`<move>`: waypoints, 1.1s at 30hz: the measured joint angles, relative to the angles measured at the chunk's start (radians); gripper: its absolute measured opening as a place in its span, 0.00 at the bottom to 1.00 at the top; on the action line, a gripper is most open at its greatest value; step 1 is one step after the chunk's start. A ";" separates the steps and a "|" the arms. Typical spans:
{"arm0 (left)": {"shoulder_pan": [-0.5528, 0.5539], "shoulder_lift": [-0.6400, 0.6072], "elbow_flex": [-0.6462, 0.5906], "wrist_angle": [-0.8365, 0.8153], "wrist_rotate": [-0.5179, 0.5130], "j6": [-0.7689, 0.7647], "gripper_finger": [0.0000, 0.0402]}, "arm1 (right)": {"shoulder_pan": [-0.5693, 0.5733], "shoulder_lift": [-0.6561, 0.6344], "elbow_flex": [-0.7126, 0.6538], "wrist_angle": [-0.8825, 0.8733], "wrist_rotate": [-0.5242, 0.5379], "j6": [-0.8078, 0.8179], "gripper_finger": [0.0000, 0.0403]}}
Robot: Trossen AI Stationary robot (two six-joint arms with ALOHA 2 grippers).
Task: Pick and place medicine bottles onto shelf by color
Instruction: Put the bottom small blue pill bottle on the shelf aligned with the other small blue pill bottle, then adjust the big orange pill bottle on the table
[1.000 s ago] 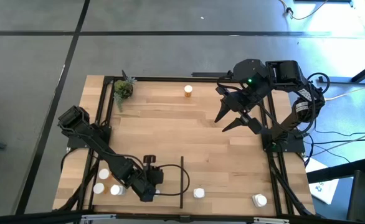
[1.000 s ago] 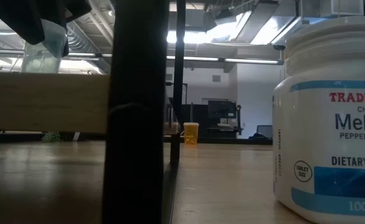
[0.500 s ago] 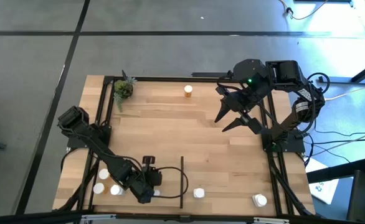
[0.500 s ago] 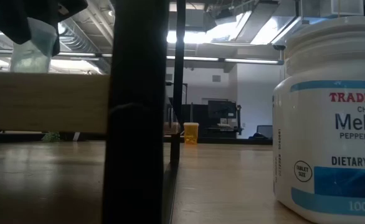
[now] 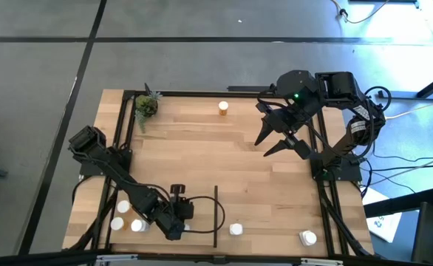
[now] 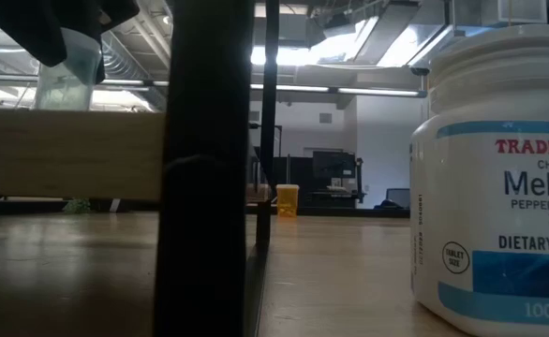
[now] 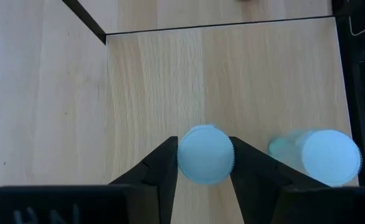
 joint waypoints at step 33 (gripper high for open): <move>-0.001 0.000 0.000 -0.010 0.000 -0.020 0.47 | 0.000 0.000 0.000 0.000 0.000 0.000 0.46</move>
